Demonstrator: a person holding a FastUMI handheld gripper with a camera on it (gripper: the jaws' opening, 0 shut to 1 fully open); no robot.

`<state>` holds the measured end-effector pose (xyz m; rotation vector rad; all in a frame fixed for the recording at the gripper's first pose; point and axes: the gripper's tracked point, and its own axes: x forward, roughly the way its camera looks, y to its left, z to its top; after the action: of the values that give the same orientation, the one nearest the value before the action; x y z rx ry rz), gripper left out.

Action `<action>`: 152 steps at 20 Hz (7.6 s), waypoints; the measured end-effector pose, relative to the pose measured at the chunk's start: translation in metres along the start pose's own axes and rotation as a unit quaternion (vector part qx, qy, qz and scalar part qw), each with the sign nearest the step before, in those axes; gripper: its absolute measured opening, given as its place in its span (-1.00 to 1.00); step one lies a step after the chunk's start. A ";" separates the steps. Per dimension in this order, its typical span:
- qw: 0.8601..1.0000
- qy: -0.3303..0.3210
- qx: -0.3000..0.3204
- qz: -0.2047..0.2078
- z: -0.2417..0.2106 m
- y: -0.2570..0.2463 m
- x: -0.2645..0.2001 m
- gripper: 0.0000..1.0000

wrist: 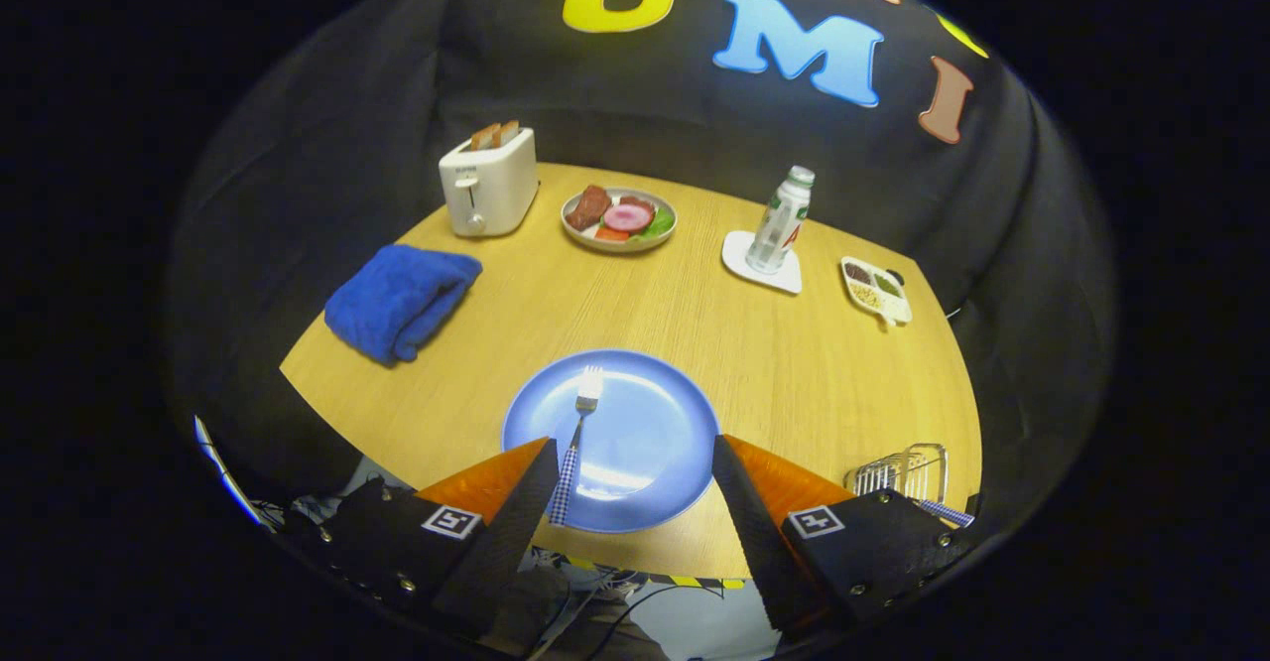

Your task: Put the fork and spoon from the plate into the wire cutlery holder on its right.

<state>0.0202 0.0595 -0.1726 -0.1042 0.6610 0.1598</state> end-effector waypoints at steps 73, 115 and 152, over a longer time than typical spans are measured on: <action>0.876 0.479 0.008 -0.057 -0.140 -0.274 -0.096 -0.92; 0.995 0.036 0.065 -0.061 0.023 -0.161 -0.090 0.94; 0.865 -0.462 0.046 -0.191 0.158 -0.084 -0.210 0.92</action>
<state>-0.0333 -0.0239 0.0848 -0.0537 -0.3240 -0.2084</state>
